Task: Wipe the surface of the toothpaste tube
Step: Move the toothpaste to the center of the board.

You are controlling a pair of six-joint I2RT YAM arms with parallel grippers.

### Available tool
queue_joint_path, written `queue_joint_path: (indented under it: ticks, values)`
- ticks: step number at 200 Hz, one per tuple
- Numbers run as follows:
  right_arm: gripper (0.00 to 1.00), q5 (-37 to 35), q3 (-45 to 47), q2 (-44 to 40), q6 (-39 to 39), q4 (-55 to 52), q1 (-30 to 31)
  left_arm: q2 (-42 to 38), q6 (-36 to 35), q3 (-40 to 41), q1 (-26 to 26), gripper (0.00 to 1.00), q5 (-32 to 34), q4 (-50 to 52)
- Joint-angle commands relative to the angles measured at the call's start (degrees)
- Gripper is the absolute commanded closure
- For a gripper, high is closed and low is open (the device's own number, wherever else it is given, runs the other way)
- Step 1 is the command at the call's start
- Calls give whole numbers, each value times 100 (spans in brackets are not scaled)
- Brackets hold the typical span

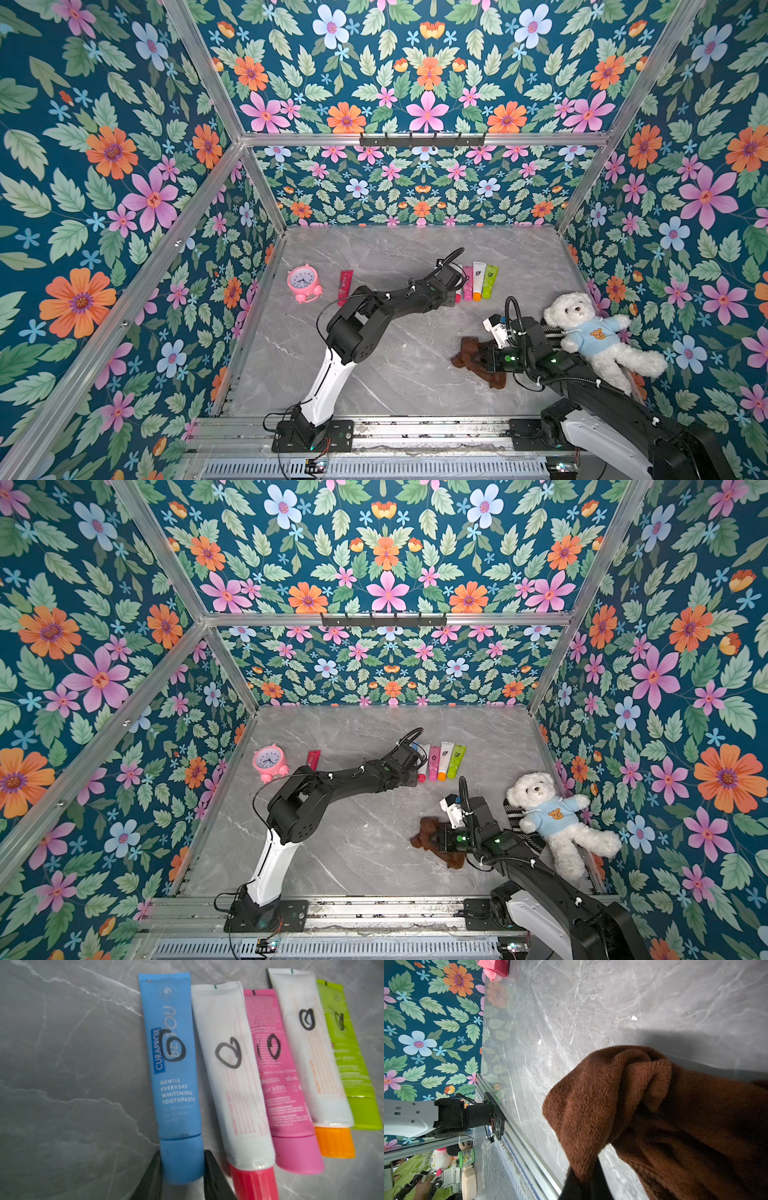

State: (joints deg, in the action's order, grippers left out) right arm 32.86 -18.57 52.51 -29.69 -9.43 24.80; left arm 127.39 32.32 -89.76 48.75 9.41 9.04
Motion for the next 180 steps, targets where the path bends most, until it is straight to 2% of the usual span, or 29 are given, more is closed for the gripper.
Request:
queue_joint_path:
  ticks: [1,24,51,101,134,148,180]
  values:
    - [100,61,10,-17,-1,62,7,47,-90,-9,-15,68,130,170]
    - [100,62,6,-13,-1,62,4,58,-122,-7,-32,52,147,142]
    - [100,54,11,-12,-1,56,8,58,-131,-22,-57,51,169,81]
    - [100,54,2,5,0,64,6,152,-164,-100,-90,73,131,29]
    - [100,13,-7,-12,-1,30,3,-82,-274,169,-77,85,123,104]
    - [100,-105,2,-90,-42,-5,3,-454,-363,620,-59,88,155,168]
    - [100,-299,-23,-116,-98,20,-1,-1859,-566,2454,-14,91,131,-73]
